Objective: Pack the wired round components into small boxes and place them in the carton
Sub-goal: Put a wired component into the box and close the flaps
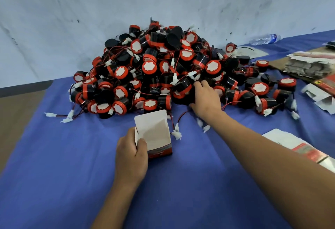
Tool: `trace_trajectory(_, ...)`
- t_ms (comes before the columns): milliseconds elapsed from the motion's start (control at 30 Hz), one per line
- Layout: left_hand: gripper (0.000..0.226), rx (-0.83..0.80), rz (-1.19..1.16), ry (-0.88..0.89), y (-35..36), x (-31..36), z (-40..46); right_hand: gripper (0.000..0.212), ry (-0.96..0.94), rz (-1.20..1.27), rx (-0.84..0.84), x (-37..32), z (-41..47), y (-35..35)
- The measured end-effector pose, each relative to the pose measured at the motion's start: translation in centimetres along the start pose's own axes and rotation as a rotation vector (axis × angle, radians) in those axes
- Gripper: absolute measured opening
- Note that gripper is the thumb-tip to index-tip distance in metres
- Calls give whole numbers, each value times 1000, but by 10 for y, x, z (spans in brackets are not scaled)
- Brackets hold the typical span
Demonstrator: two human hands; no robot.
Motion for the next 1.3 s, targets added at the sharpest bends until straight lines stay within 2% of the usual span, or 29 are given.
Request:
trace_trajectory(67,19,35,-29,-21,-3,2,0,60,5,51,46,-5,-8,-4)
trace_trajectory(133,30,79,-53,-27,-8,4,0,58,13,223,154,-7,-27,-15)
trace_trajectory(200,31,129,-68,-39,-14,4,0,45,27,646,293,-1,-50,-32)
trace_trajectory(267,31,165,-60,-60,-21,2,0,23,23,1038,358,7,-68,-39)
trace_trajectory(300,34,179,-59,-75,-23,0,1,21,-1,1051,356,6,-73,-40)
trace_trajectory(333,36,192,-62,-96,-25,-2,1,24,-44,930,333,0,-75,-38)
trace_trajectory(433,37,213,-87,-136,-28,-4,-1,65,-144,251,102,-20,-72,-7)
trace_trajectory(500,39,208,-82,-130,-27,-3,0,78,-201,58,-36,-30,-74,15)
trace_trajectory(633,42,208,-90,-120,-27,-2,1,52,-242,336,-144,-49,-82,29)
trace_trajectory(700,40,218,-84,-112,-28,-1,1,59,-283,467,-184,-57,-93,33)
trace_trajectory(767,35,242,-60,-116,-31,-1,1,61,-289,640,-144,-57,-103,26)
trace_trajectory(900,20,325,-4,-177,-40,-9,1,37,-161,1005,28,-39,-106,-14)
trace_trajectory(933,21,331,-3,-188,-41,-11,1,39,-81,1159,-9,-36,-106,-20)
trace_trajectory(967,21,326,-7,-196,-40,-12,1,46,26,1325,-119,-34,-106,-22)
trace_trajectory(1033,22,300,-21,-205,-39,-12,1,60,149,1545,-478,-41,-112,-17)
trace_trajectory(1067,22,283,-31,-201,-38,-12,2,59,110,1570,-624,-47,-118,-16)
trace_trajectory(1133,21,242,-54,-182,-38,-12,3,45,-84,1489,-717,-58,-129,-21)
trace_trajectory(1200,28,199,-79,-165,-37,-11,2,47,-256,1333,-604,-68,-138,-31)
trace_trajectory(1300,32,173,-101,-134,-37,-9,3,46,-415,1024,-334,-83,-152,-41)
Point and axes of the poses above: each hand's wrist, its own z-axis towards the middle knuckle, its own y-axis out of the palm, x = y × z, the point moved 6 cm from there along z, towards the middle knuckle, and after that the axes turned 13 degrees about y, right-handed, at the moved point
